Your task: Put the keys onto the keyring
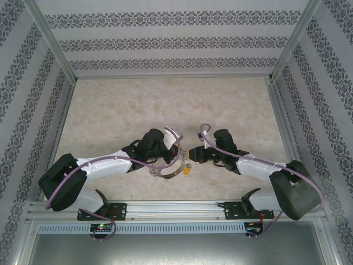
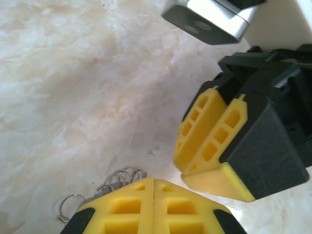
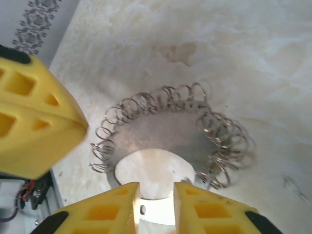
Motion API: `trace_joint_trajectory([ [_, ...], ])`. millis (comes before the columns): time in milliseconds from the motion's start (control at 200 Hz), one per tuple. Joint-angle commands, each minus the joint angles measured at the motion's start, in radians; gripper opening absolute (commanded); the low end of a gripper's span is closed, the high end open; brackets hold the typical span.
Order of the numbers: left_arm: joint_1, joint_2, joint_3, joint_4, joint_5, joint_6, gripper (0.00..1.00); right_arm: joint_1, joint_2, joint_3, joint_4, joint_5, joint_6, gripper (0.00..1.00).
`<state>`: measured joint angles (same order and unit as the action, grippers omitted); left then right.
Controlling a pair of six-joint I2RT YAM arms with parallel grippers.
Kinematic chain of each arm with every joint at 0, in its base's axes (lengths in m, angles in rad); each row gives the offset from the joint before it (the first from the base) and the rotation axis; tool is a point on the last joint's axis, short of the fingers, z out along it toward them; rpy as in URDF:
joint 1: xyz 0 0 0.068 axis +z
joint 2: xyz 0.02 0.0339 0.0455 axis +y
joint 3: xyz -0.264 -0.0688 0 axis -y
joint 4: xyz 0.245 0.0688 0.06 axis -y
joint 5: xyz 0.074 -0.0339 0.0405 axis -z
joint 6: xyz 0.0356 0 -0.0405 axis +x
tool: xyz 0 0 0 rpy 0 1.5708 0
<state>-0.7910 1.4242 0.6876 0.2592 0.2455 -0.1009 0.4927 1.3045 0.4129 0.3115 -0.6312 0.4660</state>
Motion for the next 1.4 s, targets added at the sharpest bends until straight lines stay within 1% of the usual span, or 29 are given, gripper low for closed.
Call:
trace_joint_trajectory([
  [0, -0.007, -0.014, -0.028, 0.057, -0.092, -0.050, 0.00, -0.010, -0.031, -0.021, -0.074, 0.093, 0.035, 0.32],
  [40, -0.007, -0.016, -0.033, 0.065, -0.113, -0.062, 0.00, -0.009, -0.043, -0.028, -0.100, 0.122, 0.052, 0.32],
  [60, -0.006, -0.015, -0.035, 0.065, -0.118, -0.066, 0.03, -0.009, -0.050, -0.033, -0.112, 0.136, 0.059, 0.32],
  [100, -0.007, -0.009, -0.031, 0.053, -0.126, -0.070, 0.17, -0.008, -0.068, -0.042, -0.134, 0.164, 0.075, 0.32],
  [115, -0.007, -0.004, -0.026, 0.043, -0.128, -0.071, 0.20, -0.008, -0.076, -0.046, -0.143, 0.174, 0.083, 0.32],
  [165, -0.007, 0.015, -0.005, 0.001, -0.123, -0.070, 0.23, -0.008, -0.099, -0.060, -0.160, 0.191, 0.099, 0.32],
  [210, -0.007, 0.035, 0.011, -0.024, -0.088, -0.061, 0.25, -0.008, -0.120, -0.063, -0.171, 0.210, 0.112, 0.32],
  [270, -0.007, 0.065, 0.035, -0.054, -0.014, -0.045, 0.25, -0.010, -0.144, -0.094, -0.190, 0.243, 0.123, 0.32],
  [345, -0.007, 0.112, 0.072, -0.100, 0.068, -0.033, 0.24, -0.014, -0.153, -0.092, -0.201, 0.259, 0.130, 0.33],
  [425, -0.007, 0.170, 0.106, -0.134, 0.143, -0.022, 0.24, -0.020, -0.122, -0.076, -0.214, 0.257, 0.123, 0.35],
  [445, -0.006, 0.181, 0.110, -0.134, 0.159, -0.024, 0.24, -0.020, -0.111, -0.042, -0.222, 0.257, 0.121, 0.35],
  [500, -0.007, 0.208, 0.118, -0.133, 0.182, -0.027, 0.24, -0.022, -0.078, -0.010, -0.225, 0.251, 0.117, 0.34],
  [739, 0.005, 0.237, 0.109, -0.118, 0.215, -0.046, 0.21, -0.019, 0.019, 0.037, -0.165, 0.189, 0.118, 0.31],
  [959, 0.048, 0.258, 0.099, -0.099, 0.297, -0.069, 0.20, -0.009, 0.098, 0.070, -0.145, 0.137, 0.094, 0.28],
  [1129, 0.068, 0.281, 0.095, -0.082, 0.306, -0.075, 0.18, 0.006, 0.138, 0.086, -0.129, 0.117, 0.089, 0.25],
  [1394, 0.073, 0.310, 0.103, -0.066, 0.301, -0.075, 0.17, 0.030, 0.189, 0.102, -0.111, 0.091, 0.087, 0.21],
])
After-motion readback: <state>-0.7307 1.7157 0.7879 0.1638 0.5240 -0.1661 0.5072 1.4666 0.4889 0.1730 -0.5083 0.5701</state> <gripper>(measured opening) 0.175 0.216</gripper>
